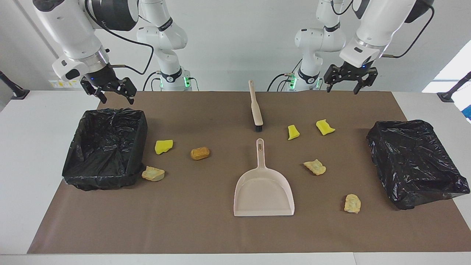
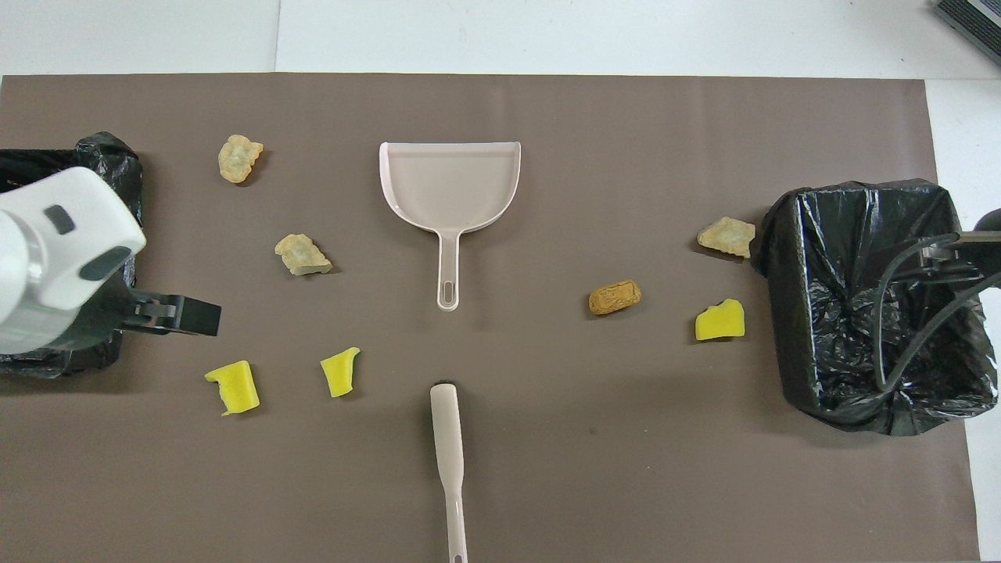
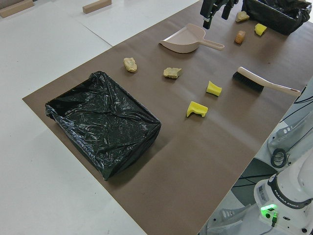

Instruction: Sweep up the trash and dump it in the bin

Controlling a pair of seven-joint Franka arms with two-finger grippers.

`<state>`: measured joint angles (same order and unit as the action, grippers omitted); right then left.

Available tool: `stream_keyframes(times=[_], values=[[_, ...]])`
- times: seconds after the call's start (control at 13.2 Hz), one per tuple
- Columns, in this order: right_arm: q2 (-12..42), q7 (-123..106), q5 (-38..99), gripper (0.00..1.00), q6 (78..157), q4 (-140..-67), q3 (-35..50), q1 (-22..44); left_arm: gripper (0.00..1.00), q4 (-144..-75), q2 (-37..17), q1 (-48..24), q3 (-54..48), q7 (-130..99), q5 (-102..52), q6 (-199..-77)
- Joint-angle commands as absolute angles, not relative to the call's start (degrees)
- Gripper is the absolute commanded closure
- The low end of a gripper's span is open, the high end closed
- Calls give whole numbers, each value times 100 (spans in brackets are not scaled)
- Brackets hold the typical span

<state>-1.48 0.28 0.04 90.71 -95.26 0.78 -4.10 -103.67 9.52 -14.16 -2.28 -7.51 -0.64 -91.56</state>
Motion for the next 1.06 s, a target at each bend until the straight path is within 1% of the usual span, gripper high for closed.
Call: stream_keyframes(times=[0.0, 0.15, 0.38, 0.46, 0.53, 0.76, 0.99], values=[[-299, 123, 158, 0, 9316, -9791, 114, -422, 0, -11511, 1484, -2098, -149, -1465, -62, -9859], [-404, 158, 158, 0, 9263, -9948, 158, -413, 0, -11986, 1590, -2512, -149, -1835, -79, -10159], [-422, 141, 210, 0, 9325, -10002, 167, -413, 0, -12636, 1722, -3109, -149, -2257, -123, -10668], [-422, 123, 211, 0, 9377, -10002, 176, -274, 0, -12865, 1731, -3390, -149, -2546, -123, -10861], [-396, 132, 194, 0, 9448, -10002, 176, -133, 0, -13085, 1723, -3636, -149, -2845, -123, -11098], [-334, 114, 193, 0, 9413, -10011, 176, -97, 0, -13691, 1635, -4488, -149, -3828, -123, -11723], [-168, 132, 185, 0, 9413, -9967, 176, 96, 0, -14290, 1644, -5166, -149, -4629, -123, -12321]])
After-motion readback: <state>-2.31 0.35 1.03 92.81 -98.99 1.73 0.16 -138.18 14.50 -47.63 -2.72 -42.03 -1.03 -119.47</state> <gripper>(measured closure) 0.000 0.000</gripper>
